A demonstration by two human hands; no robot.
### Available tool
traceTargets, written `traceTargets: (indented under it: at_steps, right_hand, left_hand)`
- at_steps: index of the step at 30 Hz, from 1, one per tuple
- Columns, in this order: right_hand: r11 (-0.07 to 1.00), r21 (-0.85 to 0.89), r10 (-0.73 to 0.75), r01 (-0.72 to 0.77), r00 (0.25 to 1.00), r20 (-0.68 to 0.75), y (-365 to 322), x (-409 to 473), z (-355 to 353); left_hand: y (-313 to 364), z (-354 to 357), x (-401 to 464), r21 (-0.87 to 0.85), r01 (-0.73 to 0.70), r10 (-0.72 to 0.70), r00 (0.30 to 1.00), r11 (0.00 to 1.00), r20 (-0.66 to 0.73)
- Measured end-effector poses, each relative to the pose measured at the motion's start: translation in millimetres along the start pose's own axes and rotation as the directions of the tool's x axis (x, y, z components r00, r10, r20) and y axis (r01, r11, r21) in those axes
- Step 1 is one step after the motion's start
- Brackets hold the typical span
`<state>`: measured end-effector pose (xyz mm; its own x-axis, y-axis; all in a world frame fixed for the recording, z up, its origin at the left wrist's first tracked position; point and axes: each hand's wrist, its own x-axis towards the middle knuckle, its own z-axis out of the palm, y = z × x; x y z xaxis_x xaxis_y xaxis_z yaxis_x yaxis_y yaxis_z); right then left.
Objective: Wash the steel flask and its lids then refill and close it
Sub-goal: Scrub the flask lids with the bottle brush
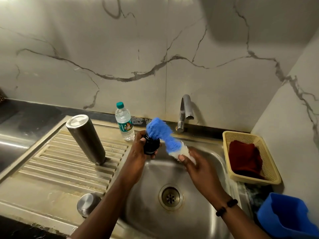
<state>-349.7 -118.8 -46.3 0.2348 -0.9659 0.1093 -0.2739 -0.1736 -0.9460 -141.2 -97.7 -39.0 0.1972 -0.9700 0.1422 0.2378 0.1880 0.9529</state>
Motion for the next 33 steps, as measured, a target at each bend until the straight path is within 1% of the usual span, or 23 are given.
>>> traceTargets:
  at_steps: [1, 3, 4, 6, 8, 11, 12, 14, 15, 17, 18, 20, 21, 22, 23, 24, 25, 27, 28, 29, 30, 31, 33]
  right_hand:
    - [0.999, -0.040, -0.002, 0.002, 1.000, -0.002, -0.1, 0.8, 0.2]
    - [0.996, -0.077, -0.045, 0.039, 0.996, -0.074, -0.8, 2.3, -3.0]
    - [0.998, -0.045, -0.051, 0.047, 0.995, -0.091, -2.2, 2.3, -3.8]
    - [0.999, -0.027, -0.027, 0.026, 0.999, -0.043, -3.3, 0.9, -4.4]
    - [0.990, -0.121, -0.080, 0.078, 0.997, -0.014, -2.9, -1.8, -2.4]
    - [0.984, -0.132, -0.130, 0.118, 0.988, -0.087, -6.1, -3.5, -0.8]
    - [0.975, -0.171, -0.159, 0.145, 0.984, -0.077, -7.8, -3.2, -0.1]
    - [0.917, -0.355, -0.225, 0.182, 0.971, -0.083, -8.2, -2.1, 0.5]
    - [0.905, -0.389, -0.233, 0.173, 0.966, -0.112, -7.5, -1.5, -1.2]
    - [0.939, -0.308, -0.208, 0.155, 0.967, -0.148, -6.9, -0.5, -3.7]
    - [0.952, -0.270, -0.185, 0.145, 0.974, -0.128, -7.3, 0.8, -4.2]
    - [0.917, -0.370, -0.186, 0.150, 0.980, -0.064, -6.5, 3.5, -2.6]
    - [0.896, -0.420, -0.191, 0.146, 0.979, -0.067, -5.8, 5.2, -3.3]
    - [0.898, -0.417, -0.195, 0.137, 0.976, -0.098, -3.7, 6.3, -4.0]
    - [0.923, -0.359, -0.192, 0.139, 0.975, -0.114, -4.2, 5.8, -4.6]
    - [0.948, -0.284, -0.177, 0.141, 0.979, -0.104, -5.7, 4.5, -4.8]
    - [0.957, -0.258, -0.153, 0.131, 0.986, -0.069, -7.1, 3.2, -3.8]
    - [0.916, -0.374, -0.160, 0.142, 0.987, -0.017, -4.6, 2.5, -0.6]
    - [0.894, -0.424, -0.180, 0.146, 0.983, -0.040, -3.8, 3.8, -0.1]
    - [0.891, -0.430, -0.197, 0.142, 0.977, -0.084, -5.1, 4.2, 0.0]
    - [0.903, -0.400, -0.219, 0.158, 0.969, -0.112, -7.2, 3.9, 0.1]
    - [0.936, -0.311, -0.216, 0.167, 0.968, -0.128, -12.8, 2.0, 0.8]
    - [0.971, -0.200, -0.160, 0.134, 0.980, -0.117, -16.4, -2.1, 3.1]
  left_hand:
    - [-1.8, -0.8, -0.9, 0.005, 0.000, 0.000, 1.000, 1.000, 0.001]
    - [-2.7, -0.5, -0.6, -0.001, 0.003, -0.003, 1.000, 1.000, -0.013]
    - [-2.4, -0.3, -0.4, 0.005, 0.003, -0.003, 1.000, 1.000, -0.018]
    - [-2.8, -0.7, 3.0, 0.048, -0.001, 0.002, 1.000, 0.999, -0.016]
    - [-4.6, -1.6, 2.8, 0.095, -0.014, 0.014, 1.000, 0.995, 0.002]
    - [-5.8, -4.6, 0.5, 0.049, -0.003, 0.004, 1.000, 0.999, -0.027]
    - [-3.7, -3.1, 1.9, 0.054, 0.004, -0.002, 1.000, 0.999, -0.027]
    - [-1.4, -0.2, 2.7, 0.064, 0.046, -0.046, 0.999, 0.997, -0.012]
    - [-0.9, 0.9, 3.3, 0.054, 0.063, -0.062, 0.998, 0.997, -0.012]
    - [-0.2, 0.2, 3.3, 0.018, 0.065, -0.065, 0.998, 0.998, -0.017]
    - [0.2, -0.6, 3.1, 0.004, 0.059, -0.059, 0.998, 0.998, -0.008]
    - [0.9, -0.2, 1.9, 0.009, 0.052, -0.052, 0.998, 0.999, 0.018]
    - [0.3, 0.0, 1.8, 0.014, 0.056, -0.056, 0.998, 0.998, 0.018]
    - [0.1, 0.2, 1.1, 0.019, 0.059, -0.059, 0.998, 0.998, 0.010]
    - [0.2, 0.1, 1.2, 0.035, 0.056, -0.056, 0.998, 0.998, -0.001]
    - [1.9, 0.8, 0.7, 0.058, 0.050, -0.050, 0.999, 0.997, -0.001]
    - [1.3, -0.1, 0.5, 0.095, 0.049, -0.049, 0.999, 0.994, 0.005]
    - [-0.3, -1.5, -2.0, 0.188, 0.056, -0.058, 0.998, 0.981, 0.002]
    - [-2.1, -1.8, -3.4, 0.229, 0.064, -0.059, 0.998, 0.971, -0.025]
    - [-2.8, -1.6, -5.6, 0.246, 0.066, -0.052, 0.997, 0.967, -0.062]
    - [-2.3, -1.6, -6.7, 0.234, 0.059, -0.037, 0.995, 0.971, -0.097]
    - [-0.9, -2.2, -7.1, 0.204, 0.044, -0.021, 0.993, 0.978, -0.116]
    - [1.8, -5.8, -6.9, 0.152, 0.020, -0.004, 0.995, 0.988, -0.102]
